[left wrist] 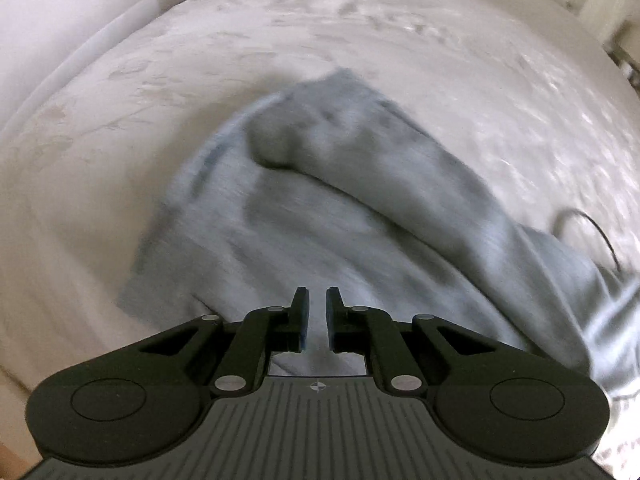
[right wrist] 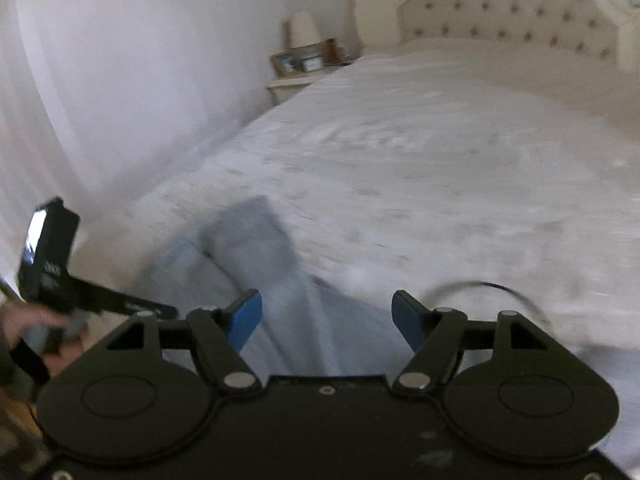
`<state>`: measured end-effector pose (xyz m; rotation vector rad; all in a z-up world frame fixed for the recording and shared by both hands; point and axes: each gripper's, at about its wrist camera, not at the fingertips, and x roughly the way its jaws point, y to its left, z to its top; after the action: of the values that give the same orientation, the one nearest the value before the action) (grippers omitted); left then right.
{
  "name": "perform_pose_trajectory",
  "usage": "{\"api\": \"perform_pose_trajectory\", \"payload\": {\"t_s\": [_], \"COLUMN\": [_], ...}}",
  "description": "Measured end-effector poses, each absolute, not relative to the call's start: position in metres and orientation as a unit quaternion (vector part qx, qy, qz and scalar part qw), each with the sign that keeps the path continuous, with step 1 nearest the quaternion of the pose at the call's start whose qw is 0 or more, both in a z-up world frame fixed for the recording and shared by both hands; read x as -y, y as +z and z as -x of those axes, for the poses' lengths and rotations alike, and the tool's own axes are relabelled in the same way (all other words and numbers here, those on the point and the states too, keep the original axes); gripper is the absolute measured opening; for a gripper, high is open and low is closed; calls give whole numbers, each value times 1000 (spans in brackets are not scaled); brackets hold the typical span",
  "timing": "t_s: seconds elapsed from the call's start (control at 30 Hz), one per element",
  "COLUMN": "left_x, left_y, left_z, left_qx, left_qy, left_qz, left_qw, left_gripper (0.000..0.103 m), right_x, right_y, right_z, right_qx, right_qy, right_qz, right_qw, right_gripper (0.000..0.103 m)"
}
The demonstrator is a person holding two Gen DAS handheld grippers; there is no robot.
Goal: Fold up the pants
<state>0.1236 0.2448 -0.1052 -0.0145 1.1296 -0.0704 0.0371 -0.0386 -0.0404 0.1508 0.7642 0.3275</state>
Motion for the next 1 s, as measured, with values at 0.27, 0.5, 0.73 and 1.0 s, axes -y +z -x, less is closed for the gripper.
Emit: {"api": "perform_pose_trajectory", "payload": {"t_s": [0.27,0.5,0.73,1.0], "left_x": [-272,-284,-298,-337], "left_y": [-125,-157,-159,-132], "left_z": [-181,-199,-197,-176], "left_qx": [-533,-563,-567,-546], "left_qy": [-42,-36,-46,6], "left_qz": [23,36,67,140], "left_qw": [845,825,820,826], "left_gripper": [10,10,10,10], "right_x": [-42,-54,-61,-104], "right_y": [-84,-137,-149,-91], "right_z": [-148,-204,-208,-110], "right_qx": [-407,-466,-487,-419], "right_qy": [183,180,198,312], "right_qz": [-57,-67,-81,4], "right_qw": [893,864,847,853], "right_gripper": [75,73,9,9]}}
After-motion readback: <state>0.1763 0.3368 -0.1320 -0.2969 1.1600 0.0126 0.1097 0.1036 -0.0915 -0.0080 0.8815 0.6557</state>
